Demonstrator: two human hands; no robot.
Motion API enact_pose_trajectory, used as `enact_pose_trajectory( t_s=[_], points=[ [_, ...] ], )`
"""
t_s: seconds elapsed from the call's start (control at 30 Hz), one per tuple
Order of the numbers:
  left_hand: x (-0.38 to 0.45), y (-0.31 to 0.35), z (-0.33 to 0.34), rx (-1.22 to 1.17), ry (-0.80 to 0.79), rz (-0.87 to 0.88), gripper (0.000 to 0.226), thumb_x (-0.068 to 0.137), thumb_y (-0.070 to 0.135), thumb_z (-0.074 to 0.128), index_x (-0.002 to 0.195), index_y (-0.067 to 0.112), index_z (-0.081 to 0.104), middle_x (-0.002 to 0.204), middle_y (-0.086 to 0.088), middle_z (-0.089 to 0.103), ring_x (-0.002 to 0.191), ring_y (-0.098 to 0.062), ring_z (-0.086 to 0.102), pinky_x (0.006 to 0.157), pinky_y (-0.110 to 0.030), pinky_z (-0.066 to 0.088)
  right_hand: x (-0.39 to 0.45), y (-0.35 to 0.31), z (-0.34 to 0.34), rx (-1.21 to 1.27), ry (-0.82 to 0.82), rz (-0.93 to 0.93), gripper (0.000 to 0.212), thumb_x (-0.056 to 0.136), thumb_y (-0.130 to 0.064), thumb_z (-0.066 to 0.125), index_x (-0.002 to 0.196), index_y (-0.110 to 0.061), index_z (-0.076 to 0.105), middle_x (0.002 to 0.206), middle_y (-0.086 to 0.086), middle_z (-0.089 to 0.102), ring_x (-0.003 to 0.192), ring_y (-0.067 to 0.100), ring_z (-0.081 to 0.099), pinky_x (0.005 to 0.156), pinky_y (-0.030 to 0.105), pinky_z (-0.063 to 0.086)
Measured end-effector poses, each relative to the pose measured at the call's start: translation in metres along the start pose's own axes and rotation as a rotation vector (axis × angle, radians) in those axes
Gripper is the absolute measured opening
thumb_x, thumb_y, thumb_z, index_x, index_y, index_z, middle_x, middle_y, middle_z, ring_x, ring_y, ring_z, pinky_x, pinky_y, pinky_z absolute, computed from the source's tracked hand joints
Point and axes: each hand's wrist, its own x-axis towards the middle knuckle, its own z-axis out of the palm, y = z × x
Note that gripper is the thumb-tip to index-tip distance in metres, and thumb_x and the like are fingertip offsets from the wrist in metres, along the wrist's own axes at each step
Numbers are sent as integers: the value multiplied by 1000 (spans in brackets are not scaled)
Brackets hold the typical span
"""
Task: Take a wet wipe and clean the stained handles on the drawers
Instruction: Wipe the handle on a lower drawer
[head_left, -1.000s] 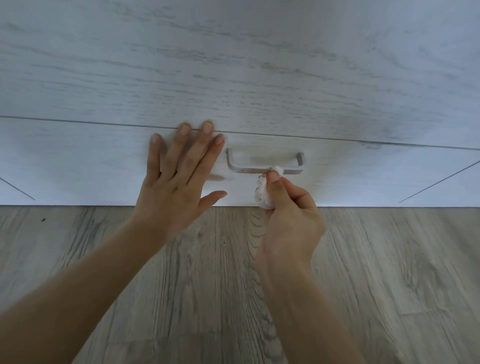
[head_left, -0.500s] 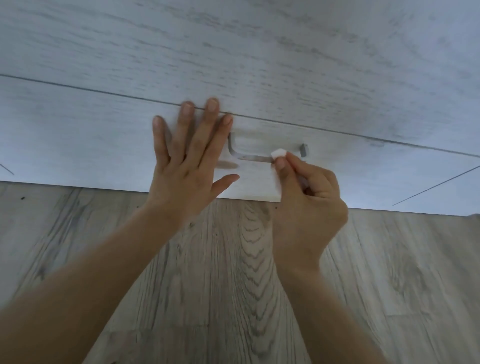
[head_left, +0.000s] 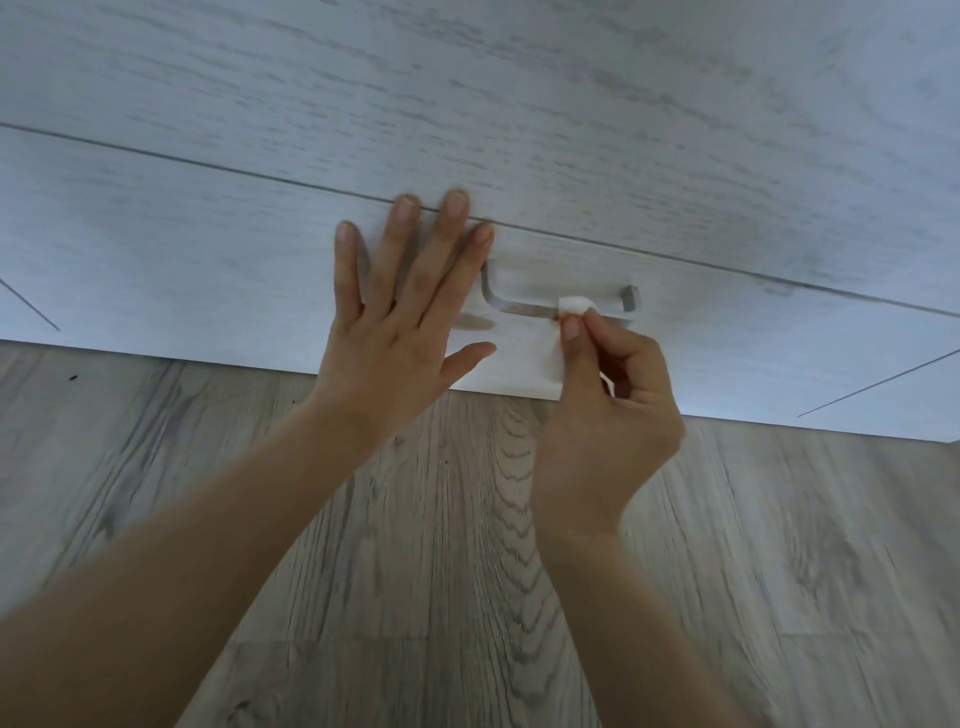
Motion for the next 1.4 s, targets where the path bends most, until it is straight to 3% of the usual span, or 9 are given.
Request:
enact_pose_trajectory(
  t_s=[0.17,0.3,0.53,0.67,0.93,1.4],
  points=[
    [0,-2,-1,-7,-26,11,92,94,61,41,149,17,-17,150,1,-36,139,-21,-30,113,-49,-11,-5,3,8,-8,-63,-54,13,79,-7,72,85,-18,70,82,3,69,76,7,65,70,14,48],
    [-1,-6,-2,0,-23,26,93,92,61,44,150,17,-14,151,2,-34,140,-20,-27,114,-49,-8,-6,3,10,68,11,20,10,80,-6,71,87,-14,72,85,3,71,84,9,68,75,17,51],
    [-3,-7,-2,4,7,41,91,92,59,47,151,16,-8,156,0,-23,142,-20,-22,115,-49,-3,-7,2,12,80,-6,37,9,81,-4,70,89,-9,71,86,4,71,83,8,68,76,18,52],
    [-2,-7,-2,-17,-4,33,92,92,55,49,150,17,-12,153,2,-31,141,-20,-24,115,-48,-6,-15,0,17,20,-88,11,10,82,-10,70,91,-12,71,86,3,70,81,13,66,73,22,52],
    [-3,-9,-3,5,5,49,88,93,56,47,151,16,-5,154,2,-27,143,-20,-21,116,-47,-3,-14,-2,16,53,-84,59,20,82,-11,69,95,-26,69,95,2,69,88,4,66,75,13,49],
    [-5,-16,0,10,42,84,83,94,52,49,152,16,4,157,0,-19,144,-20,-14,116,-46,0,-23,-10,29,198,-15,205,19,82,-3,67,96,-16,71,91,-1,73,88,1,68,76,12,51]
  ],
)
